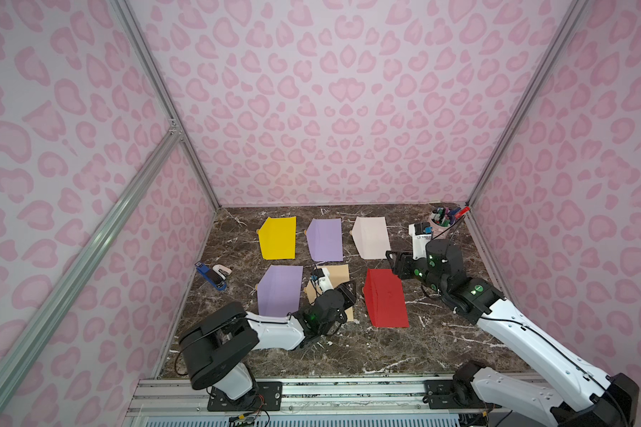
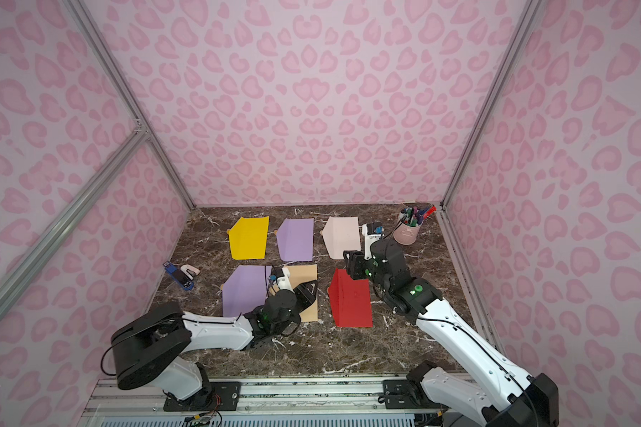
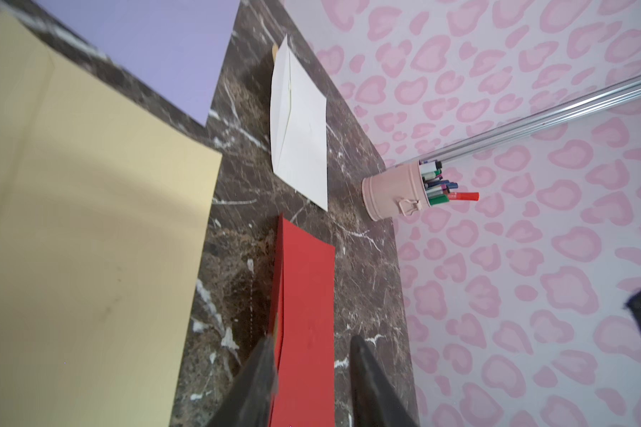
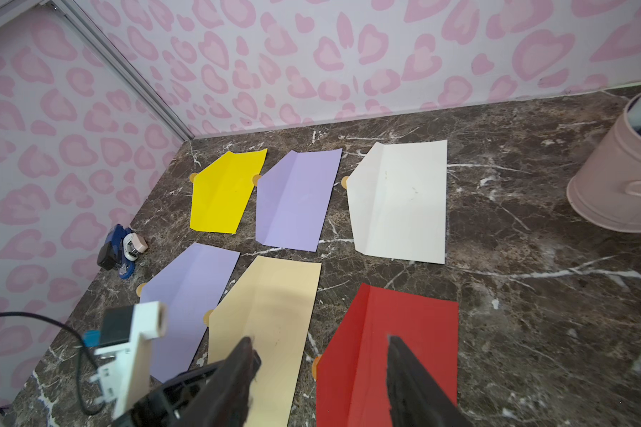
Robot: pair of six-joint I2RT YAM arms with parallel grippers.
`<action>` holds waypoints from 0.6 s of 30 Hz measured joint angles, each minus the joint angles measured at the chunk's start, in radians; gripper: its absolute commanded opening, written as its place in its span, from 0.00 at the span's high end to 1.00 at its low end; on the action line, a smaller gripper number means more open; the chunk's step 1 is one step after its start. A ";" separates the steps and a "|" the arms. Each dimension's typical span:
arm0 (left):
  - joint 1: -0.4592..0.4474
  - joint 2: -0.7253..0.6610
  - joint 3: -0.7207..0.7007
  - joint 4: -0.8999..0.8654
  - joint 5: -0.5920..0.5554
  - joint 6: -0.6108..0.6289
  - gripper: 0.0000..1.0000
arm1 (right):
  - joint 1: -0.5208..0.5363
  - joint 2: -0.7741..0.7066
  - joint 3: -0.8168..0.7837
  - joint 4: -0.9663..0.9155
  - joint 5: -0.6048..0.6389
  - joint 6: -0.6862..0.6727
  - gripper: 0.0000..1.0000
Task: Open the envelope
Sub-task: Place the envelope at the center of the board, then reset both arms
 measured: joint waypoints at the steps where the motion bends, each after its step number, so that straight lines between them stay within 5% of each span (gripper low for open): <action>1: 0.003 -0.053 0.015 -0.051 -0.039 0.040 0.37 | 0.000 -0.001 -0.002 0.003 0.000 -0.003 0.33; 4: 0.051 -0.227 0.048 -0.219 -0.148 0.174 0.05 | -0.009 -0.011 -0.027 0.029 0.001 -0.023 0.25; 5: 0.080 -0.275 0.049 -0.265 -0.169 0.210 0.03 | -0.016 -0.016 -0.041 0.041 0.000 -0.034 0.22; 12: 0.457 -0.600 -0.057 -0.412 -0.237 0.639 0.04 | -0.120 -0.055 -0.220 0.191 0.017 -0.082 0.10; 18: 0.618 -0.570 -0.183 -0.339 -0.260 0.885 0.04 | -0.175 0.003 -0.290 0.293 0.102 -0.128 0.09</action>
